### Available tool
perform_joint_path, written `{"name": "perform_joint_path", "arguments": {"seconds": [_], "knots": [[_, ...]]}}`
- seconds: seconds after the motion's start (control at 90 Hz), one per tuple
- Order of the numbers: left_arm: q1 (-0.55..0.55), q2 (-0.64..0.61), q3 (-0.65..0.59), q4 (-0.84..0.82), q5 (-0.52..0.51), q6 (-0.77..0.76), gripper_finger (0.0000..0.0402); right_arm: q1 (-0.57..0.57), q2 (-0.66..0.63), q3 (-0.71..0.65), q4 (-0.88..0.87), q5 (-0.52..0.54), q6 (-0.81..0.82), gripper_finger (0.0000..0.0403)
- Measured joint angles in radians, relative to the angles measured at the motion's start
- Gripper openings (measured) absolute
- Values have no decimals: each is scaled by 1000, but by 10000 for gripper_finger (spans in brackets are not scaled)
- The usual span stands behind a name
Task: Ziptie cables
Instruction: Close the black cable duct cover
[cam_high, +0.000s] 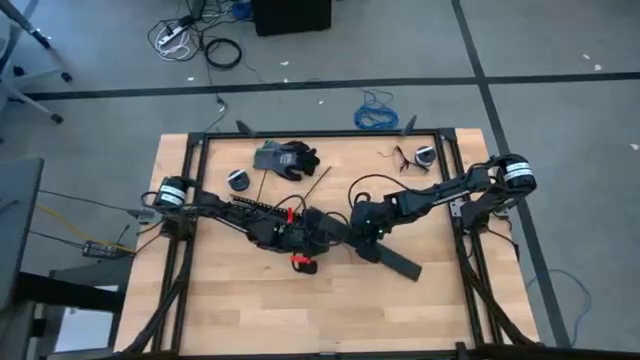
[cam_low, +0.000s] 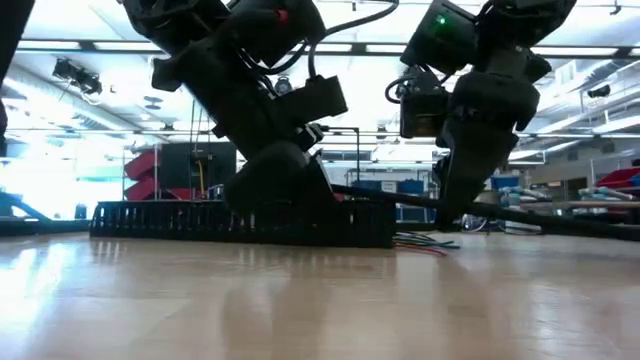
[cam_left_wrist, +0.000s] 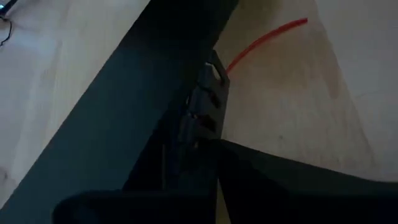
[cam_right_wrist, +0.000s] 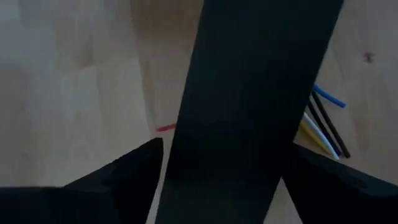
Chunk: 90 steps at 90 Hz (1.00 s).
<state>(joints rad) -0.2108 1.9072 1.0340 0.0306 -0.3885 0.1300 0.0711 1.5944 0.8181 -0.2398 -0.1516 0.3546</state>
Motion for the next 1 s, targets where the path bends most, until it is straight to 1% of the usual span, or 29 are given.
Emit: {"name": "perform_joint_path", "arguments": {"seconds": [0.133, 0.267, 0.4, 0.467, 0.644, 0.822, 1.0], "knots": [[0, 0, 0, 0, 0, 0, 0, 0, 0, 0, 0, 1, -6, 324], [0, 0, 0, -1, 3, 2, 0, 0, 0, 0, 0, 1, -12, 328], [-8, -5, 0, -22, 50, 29, 0, -2, 6, 0, 1, 1, -19, 323], [-15, -21, 0, -43, 97, 47, 0, -2, 7, 0, -2, 2, -20, 321], [-37, -99, 0, -152, 134, 51, 0, -2, 7, 0, 0, 10, -35, 314], [-59, -225, 0, -242, 143, 50, 0, -2, 7, 0, 0, 27, -50, 308], [-48, -343, 0, -273, 88, 70, 0, -2, 8, 0, -1, 32, -71, 307]]}}
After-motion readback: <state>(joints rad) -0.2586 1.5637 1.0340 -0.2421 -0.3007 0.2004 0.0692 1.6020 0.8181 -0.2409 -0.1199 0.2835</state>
